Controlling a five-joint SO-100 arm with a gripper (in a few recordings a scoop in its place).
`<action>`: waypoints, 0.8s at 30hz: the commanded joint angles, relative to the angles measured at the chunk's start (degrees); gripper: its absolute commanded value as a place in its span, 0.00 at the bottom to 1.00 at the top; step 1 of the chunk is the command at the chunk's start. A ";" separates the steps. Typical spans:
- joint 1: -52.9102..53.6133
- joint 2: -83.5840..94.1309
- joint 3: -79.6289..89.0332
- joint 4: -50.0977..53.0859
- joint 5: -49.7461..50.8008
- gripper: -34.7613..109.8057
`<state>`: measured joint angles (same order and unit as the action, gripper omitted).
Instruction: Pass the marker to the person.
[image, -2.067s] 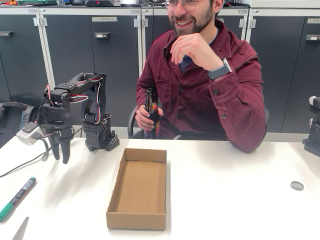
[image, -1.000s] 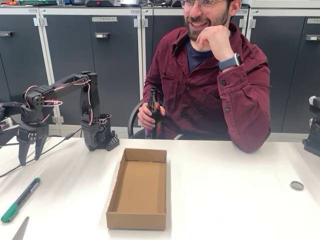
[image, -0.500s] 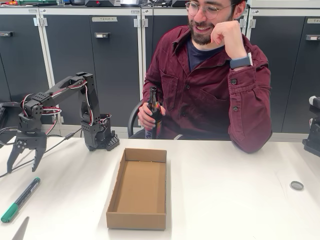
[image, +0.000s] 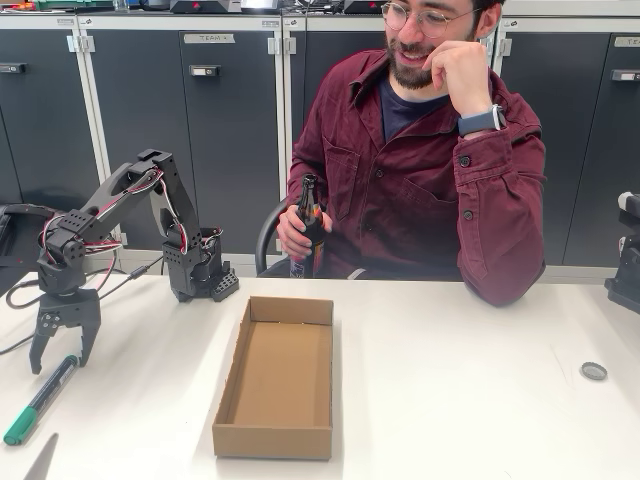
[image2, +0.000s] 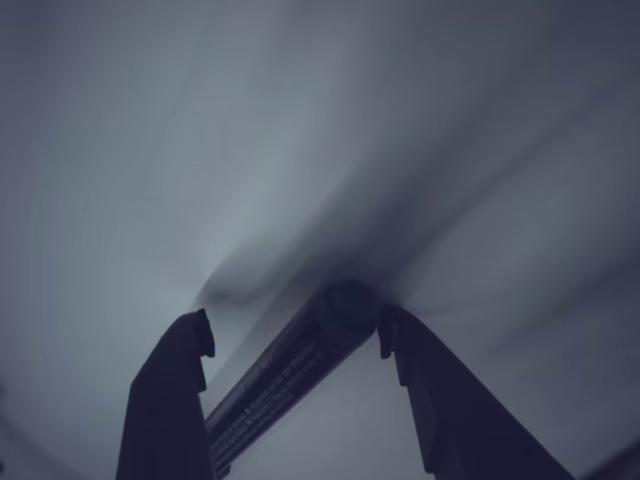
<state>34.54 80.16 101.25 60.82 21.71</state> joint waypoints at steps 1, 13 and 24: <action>-0.18 0.00 -3.43 0.18 -0.62 0.49; -0.09 -2.90 -3.96 -2.90 -2.02 0.43; 0.44 -2.99 -3.52 -6.77 -8.09 0.21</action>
<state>34.72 77.08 98.35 54.93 14.94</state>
